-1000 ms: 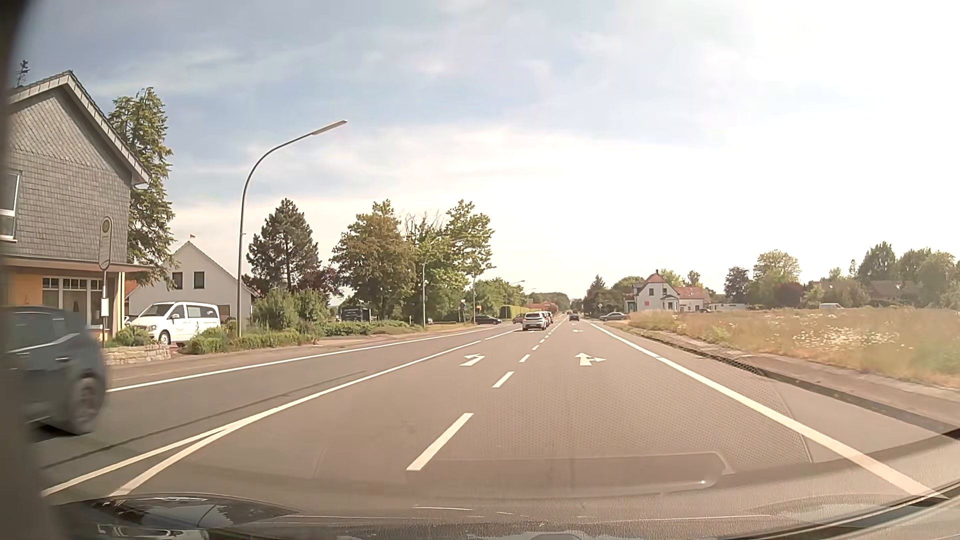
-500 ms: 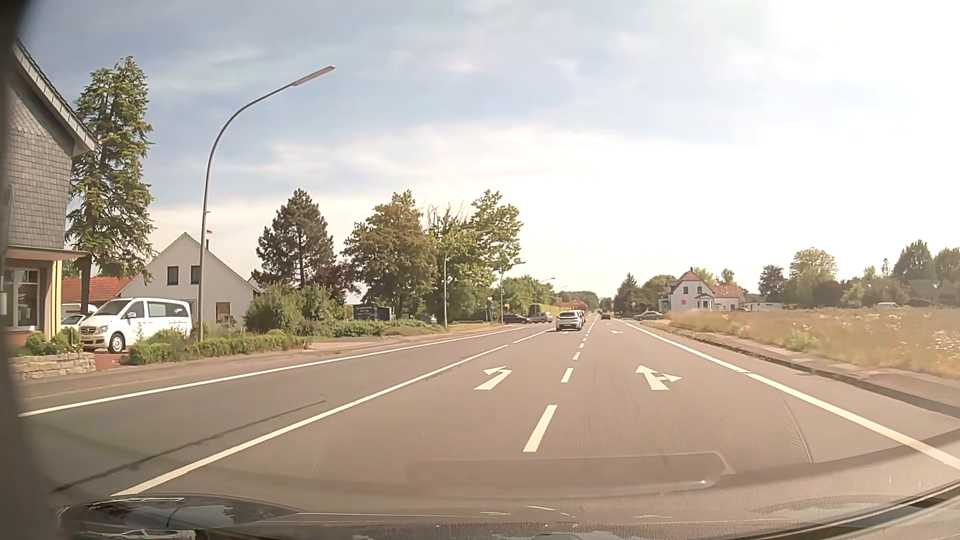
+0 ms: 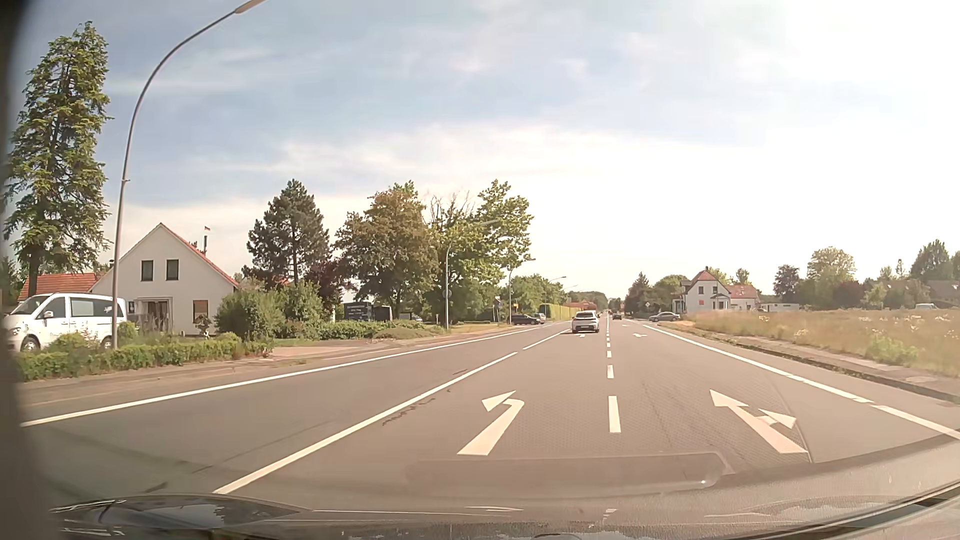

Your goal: Follow the waypoints while adhering to traffic rules and regulations

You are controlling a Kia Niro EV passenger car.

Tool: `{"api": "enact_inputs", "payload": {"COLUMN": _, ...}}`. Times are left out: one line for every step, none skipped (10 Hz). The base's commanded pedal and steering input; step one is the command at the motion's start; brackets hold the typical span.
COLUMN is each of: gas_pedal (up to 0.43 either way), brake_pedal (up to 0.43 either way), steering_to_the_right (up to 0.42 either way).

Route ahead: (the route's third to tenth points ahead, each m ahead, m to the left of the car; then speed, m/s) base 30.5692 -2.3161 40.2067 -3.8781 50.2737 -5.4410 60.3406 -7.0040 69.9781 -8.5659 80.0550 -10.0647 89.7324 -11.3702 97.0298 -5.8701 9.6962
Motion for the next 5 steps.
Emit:
{"api": "enact_inputs", "payload": {"gas_pedal": 0.000, "brake_pedal": 0.006, "steering_to_the_right": 0.003}}
{"api": "enact_inputs", "payload": {"gas_pedal": 0.000, "brake_pedal": 0.006, "steering_to_the_right": 0.008}}
{"api": "enact_inputs", "payload": {"gas_pedal": 0.000, "brake_pedal": 0.006, "steering_to_the_right": 0.016}}
{"api": "enact_inputs", "payload": {"gas_pedal": 0.000, "brake_pedal": 0.000, "steering_to_the_right": 0.025}}
{"api": "enact_inputs", "payload": {"gas_pedal": 0.000, "brake_pedal": 0.006, "steering_to_the_right": 0.031}}
